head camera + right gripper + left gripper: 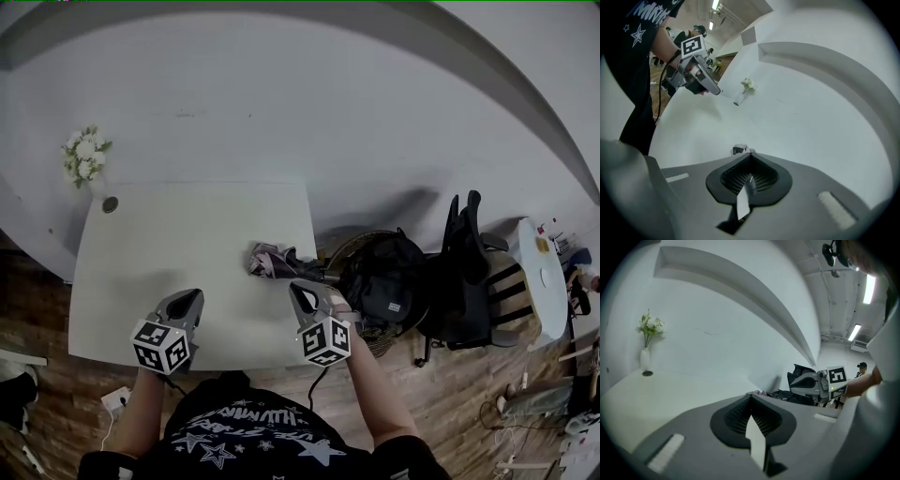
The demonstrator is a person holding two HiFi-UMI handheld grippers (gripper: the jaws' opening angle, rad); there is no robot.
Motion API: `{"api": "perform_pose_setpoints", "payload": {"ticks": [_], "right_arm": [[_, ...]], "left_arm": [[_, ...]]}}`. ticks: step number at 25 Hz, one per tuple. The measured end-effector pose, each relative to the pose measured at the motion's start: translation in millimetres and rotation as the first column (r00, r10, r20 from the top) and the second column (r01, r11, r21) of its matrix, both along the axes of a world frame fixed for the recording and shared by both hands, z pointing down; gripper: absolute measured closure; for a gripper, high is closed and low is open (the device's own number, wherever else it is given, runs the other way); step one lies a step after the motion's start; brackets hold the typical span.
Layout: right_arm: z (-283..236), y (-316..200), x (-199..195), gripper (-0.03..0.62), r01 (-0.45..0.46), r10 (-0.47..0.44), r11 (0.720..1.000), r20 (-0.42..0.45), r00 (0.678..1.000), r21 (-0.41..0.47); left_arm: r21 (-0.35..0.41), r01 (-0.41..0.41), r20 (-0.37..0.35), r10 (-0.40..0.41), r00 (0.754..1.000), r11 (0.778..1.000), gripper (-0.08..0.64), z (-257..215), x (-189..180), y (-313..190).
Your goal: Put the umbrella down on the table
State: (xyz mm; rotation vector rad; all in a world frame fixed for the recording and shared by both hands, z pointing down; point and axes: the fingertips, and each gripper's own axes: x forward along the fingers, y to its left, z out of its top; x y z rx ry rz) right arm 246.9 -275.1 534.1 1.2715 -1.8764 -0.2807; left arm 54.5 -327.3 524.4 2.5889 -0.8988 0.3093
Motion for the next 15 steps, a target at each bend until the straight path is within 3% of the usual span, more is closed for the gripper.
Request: {"api": "perform_pose_setpoints", "payload": {"ticks": [8,15], "right_arm": [[0,41,-10,0.577,-0.078,0.078,0.997,0.032,0.996,0.015],[6,87,-26,0.577,-0.082,0.081,0.997,0.034,0.996,0.016]], "left_arm": [[0.016,-0.016,-0.002,0.016,1.000,1.000,0.557,-5,0,40],[0.028,-0.020,-0.004,0.020,1.000,0.999,0.557,-5,-9,83]]}}
